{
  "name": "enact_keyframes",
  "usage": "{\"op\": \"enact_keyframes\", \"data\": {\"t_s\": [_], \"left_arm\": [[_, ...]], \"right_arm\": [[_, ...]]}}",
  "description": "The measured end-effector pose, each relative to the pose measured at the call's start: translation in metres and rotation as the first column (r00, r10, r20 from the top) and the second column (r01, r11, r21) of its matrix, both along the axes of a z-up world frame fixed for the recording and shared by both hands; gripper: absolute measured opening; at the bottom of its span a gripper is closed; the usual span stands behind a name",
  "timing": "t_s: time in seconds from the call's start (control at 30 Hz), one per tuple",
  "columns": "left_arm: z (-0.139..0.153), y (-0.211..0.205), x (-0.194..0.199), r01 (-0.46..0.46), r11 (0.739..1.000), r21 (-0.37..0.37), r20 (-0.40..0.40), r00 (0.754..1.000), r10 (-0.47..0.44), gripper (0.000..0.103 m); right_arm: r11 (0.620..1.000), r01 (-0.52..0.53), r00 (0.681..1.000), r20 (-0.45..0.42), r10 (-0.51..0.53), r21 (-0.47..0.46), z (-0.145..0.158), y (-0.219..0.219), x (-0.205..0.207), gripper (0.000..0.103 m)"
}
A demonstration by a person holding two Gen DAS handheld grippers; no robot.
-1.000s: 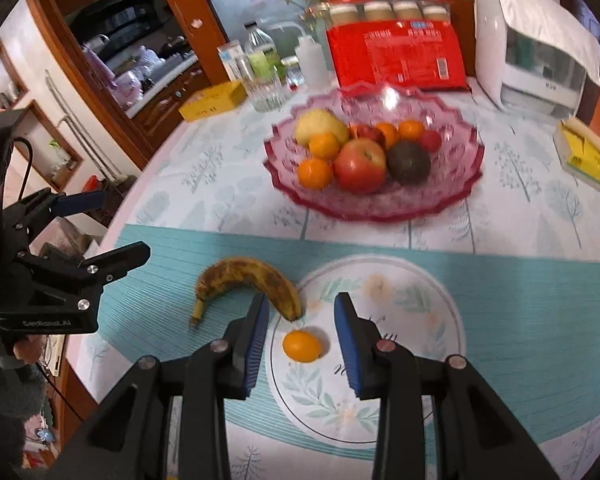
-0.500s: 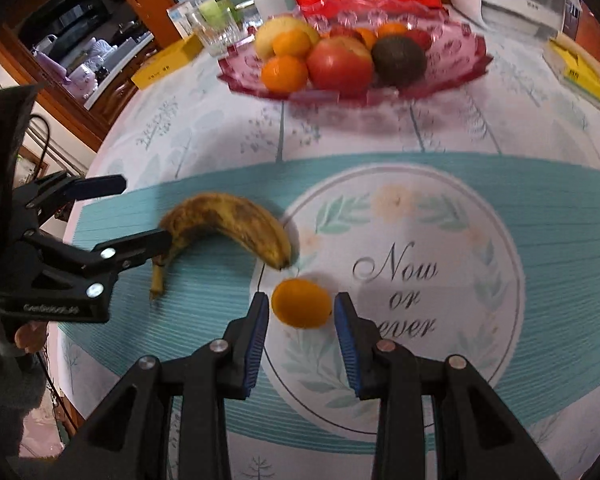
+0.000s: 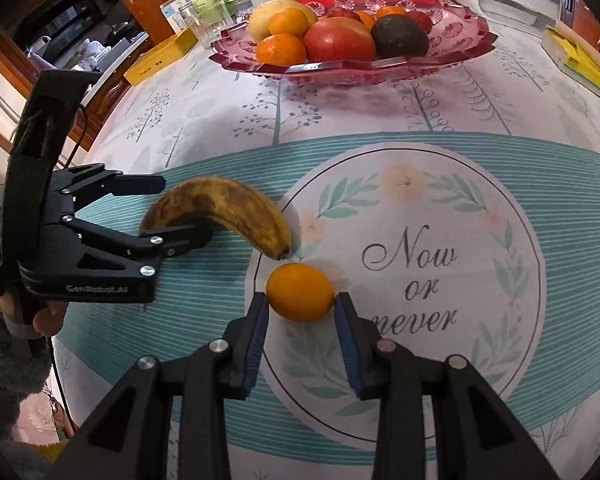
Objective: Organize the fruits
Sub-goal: 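Grasp the small orange with the right tool while the left tool grasps the banana, then carry the held banana and orange up and into the pink bowl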
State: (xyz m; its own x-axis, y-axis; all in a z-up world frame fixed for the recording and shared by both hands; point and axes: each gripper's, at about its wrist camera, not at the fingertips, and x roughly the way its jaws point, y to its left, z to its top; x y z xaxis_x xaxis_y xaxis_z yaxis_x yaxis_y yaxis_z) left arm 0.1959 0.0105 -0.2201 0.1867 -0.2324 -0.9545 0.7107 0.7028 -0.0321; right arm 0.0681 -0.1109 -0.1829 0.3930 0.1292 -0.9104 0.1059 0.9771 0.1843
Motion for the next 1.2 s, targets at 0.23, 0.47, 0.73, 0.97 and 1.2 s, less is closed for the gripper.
{"op": "enact_keyframes", "data": {"t_s": [0.23,0.47,0.73,0.97,1.2], "left_arm": [[-0.001,0.002,0.003,0.019,1.0,-0.023,0.014,1.0,-0.019,0.071],[0.004,-0.005,-0.01,0.039,0.999,-0.034,0.035,0.999,-0.038,0.049],[0.005,-0.001,-0.014,-0.032,0.998,-0.054,0.039,0.999,0.034,0.043],[0.009,0.008,-0.025,-0.1,0.991,-0.092,0.005,0.995,0.101,0.037],[0.017,0.013,-0.041,-0.129,0.985,-0.119,0.004,0.991,0.13,0.033]], "right_arm": [[1.0,-0.018,1.0,-0.001,0.018,-0.022,-0.005,0.009,0.004,0.035],[0.999,-0.021,1.0,0.012,0.021,-0.035,-0.006,0.009,0.004,0.035],[0.999,-0.026,0.999,0.026,0.027,-0.043,-0.009,0.013,0.007,0.035],[1.0,-0.026,0.999,0.037,0.026,-0.003,-0.008,0.008,0.002,0.034],[0.999,0.001,0.999,0.051,-0.003,0.034,0.001,-0.001,-0.009,0.033]]}}
